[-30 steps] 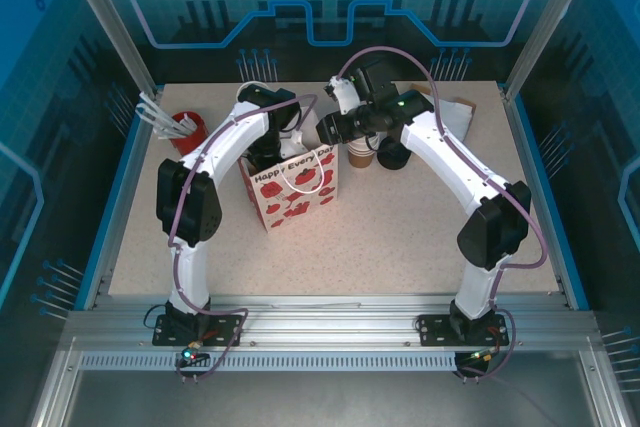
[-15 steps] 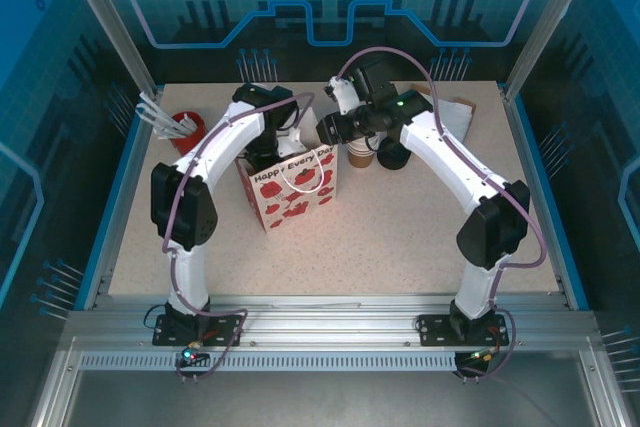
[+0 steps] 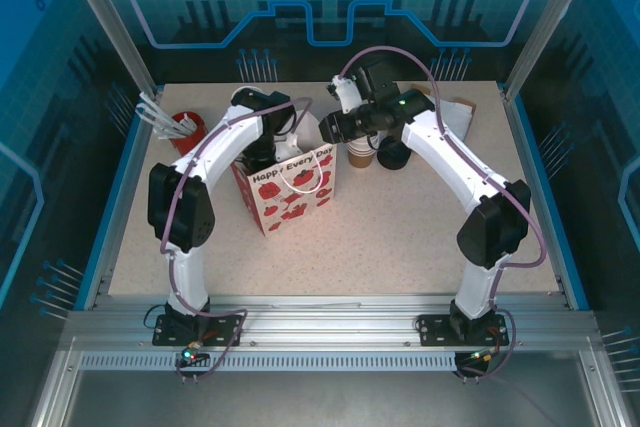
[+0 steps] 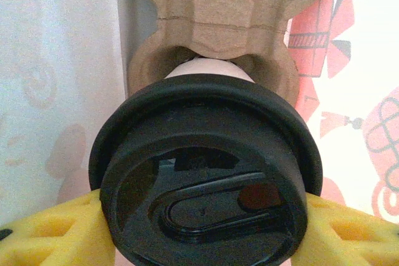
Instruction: Pack the takeout coffee
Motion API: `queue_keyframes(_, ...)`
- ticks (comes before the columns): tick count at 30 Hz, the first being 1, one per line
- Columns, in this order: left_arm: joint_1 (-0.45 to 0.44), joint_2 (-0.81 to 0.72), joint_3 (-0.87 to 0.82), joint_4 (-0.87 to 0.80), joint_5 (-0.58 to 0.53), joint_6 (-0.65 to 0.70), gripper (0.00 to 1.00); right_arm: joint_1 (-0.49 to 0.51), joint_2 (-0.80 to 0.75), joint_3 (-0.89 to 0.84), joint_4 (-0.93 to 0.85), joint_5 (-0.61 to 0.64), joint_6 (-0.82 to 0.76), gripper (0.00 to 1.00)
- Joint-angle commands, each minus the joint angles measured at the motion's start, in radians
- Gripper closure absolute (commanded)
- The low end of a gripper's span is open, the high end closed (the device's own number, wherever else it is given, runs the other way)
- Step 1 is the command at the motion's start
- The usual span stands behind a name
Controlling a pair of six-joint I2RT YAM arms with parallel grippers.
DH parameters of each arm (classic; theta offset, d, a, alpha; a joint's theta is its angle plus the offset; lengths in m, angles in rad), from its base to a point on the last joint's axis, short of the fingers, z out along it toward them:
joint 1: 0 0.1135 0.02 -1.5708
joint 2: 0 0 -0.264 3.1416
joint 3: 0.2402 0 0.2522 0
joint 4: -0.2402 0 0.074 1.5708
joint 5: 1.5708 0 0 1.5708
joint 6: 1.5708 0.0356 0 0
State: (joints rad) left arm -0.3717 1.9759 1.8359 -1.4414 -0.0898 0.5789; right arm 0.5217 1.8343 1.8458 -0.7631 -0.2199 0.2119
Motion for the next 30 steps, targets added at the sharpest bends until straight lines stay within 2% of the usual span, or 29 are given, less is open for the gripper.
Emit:
queue_keyframes(1, 0.013, -0.043, -0.026, -0.011, -0.002, 0.016, 0.50, -0.015, 0.011, -0.002, -0.018, -0.013, 0.000, 0.59)
queue_keyframes(13, 0.014, -0.034, -0.056, 0.022, 0.009, 0.006, 0.49, -0.016, 0.013, 0.002, -0.013, -0.027, 0.004, 0.60)
queue_keyframes(30, 0.001, 0.046, -0.004, 0.042, 0.019, -0.002, 0.49, -0.009, 0.016, -0.003, -0.015, -0.025, 0.005, 0.60)
